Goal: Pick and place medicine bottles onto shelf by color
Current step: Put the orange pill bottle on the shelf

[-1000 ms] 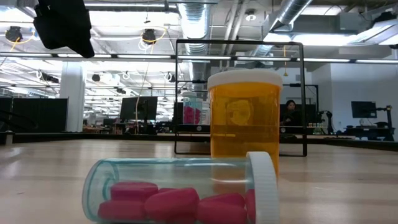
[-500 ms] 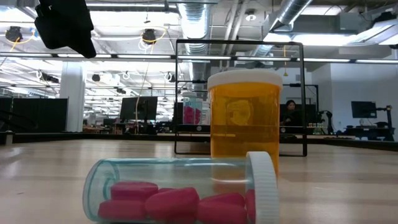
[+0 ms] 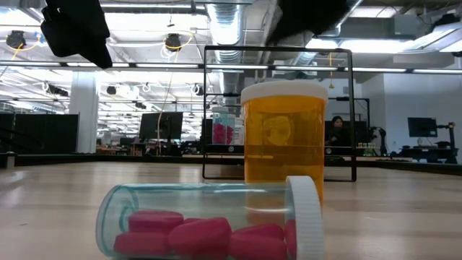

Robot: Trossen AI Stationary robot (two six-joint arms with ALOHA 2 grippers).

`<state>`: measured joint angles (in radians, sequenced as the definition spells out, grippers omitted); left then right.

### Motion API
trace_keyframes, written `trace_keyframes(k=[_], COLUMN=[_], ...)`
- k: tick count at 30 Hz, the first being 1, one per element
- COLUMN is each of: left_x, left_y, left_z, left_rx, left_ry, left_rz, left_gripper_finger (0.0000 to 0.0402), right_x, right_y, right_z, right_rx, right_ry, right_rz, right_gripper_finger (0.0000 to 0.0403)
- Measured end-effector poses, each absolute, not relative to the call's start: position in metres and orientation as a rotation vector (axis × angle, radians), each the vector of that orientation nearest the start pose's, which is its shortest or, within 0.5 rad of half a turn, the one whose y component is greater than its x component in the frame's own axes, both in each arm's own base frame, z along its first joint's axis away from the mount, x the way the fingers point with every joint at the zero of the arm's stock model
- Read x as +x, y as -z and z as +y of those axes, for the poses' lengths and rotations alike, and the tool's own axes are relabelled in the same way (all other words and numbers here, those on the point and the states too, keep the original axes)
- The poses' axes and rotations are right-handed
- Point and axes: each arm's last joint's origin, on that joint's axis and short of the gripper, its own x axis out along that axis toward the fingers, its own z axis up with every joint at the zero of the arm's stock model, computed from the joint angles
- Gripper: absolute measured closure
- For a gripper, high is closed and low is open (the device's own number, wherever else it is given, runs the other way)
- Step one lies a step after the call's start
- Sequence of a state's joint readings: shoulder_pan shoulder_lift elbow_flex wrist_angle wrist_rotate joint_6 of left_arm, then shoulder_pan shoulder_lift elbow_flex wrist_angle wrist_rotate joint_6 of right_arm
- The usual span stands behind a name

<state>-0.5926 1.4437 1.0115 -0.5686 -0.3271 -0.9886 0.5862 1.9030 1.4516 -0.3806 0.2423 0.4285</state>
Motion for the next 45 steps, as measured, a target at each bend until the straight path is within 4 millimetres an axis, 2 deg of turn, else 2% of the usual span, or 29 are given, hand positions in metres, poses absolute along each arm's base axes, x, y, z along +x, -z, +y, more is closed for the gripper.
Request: trace_keyframes(k=[4,13,34,45], left_x=[0.242,0.242,0.242,0.242], left_y=[-0.237,-0.237,-0.237,-0.237], left_z=[-0.152,-0.153,-0.153,-0.153], left_rx=[-0.471,-0.476,-0.494,-0.488], left_ry=[-0.213,-0.213,-0.222,-0.219], left_rz=[0.908,0.904,0.904,0.905], left_gripper_finger=[0.0214,0.0214,0.0214,0.0214], right_x=[0.353,0.359,0.362,0.362], right_y=[-0.208,-0.187,-0.180,-0.180], right_z=[0.227,0.227,0.225,0.225], right_rx=[0.014,-0.030,0.039,0.048], right_ry=[-0.148,-0.100,-0.075,-0.091], right_rz=[0.882,0.913,0.940,0.948], right_gripper_finger=[0.0083,0.0083,0.0084,0.0121])
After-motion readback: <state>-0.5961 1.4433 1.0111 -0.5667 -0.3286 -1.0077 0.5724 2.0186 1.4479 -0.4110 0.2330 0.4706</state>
